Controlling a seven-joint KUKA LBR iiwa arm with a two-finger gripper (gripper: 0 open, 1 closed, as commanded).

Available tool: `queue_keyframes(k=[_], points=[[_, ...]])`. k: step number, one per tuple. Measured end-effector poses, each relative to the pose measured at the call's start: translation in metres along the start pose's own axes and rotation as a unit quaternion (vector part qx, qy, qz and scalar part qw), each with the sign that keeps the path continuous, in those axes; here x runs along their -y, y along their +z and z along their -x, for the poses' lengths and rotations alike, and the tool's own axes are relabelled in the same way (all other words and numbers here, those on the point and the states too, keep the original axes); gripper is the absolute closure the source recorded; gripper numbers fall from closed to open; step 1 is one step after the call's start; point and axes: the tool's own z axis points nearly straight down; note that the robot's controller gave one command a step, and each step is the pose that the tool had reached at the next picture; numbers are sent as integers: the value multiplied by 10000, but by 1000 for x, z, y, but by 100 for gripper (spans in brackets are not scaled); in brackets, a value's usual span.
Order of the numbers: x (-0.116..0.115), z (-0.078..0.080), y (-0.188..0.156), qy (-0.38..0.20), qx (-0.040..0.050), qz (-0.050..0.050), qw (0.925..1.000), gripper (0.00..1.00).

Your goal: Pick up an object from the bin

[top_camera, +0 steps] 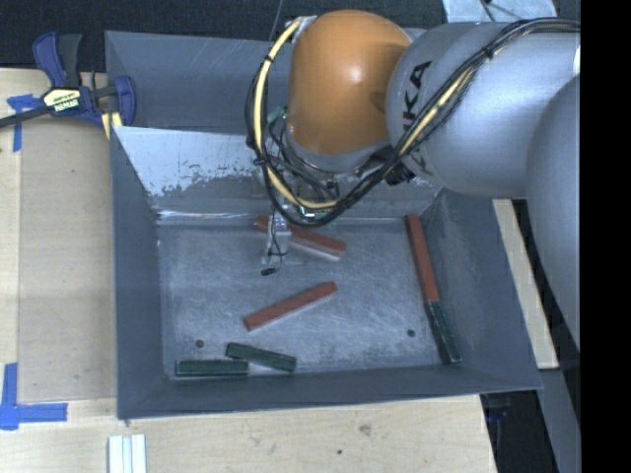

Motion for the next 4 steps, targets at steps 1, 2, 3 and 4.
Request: queue_keyframes(k=[1,2,3,4], points=[[0,2,-5,9,42,10,10000,0],[40,-21,131,102,40,10,9999,100],[40,-21,131,105,40,11,9999,100],[49,-33,28,174,49,8,9998,100]])
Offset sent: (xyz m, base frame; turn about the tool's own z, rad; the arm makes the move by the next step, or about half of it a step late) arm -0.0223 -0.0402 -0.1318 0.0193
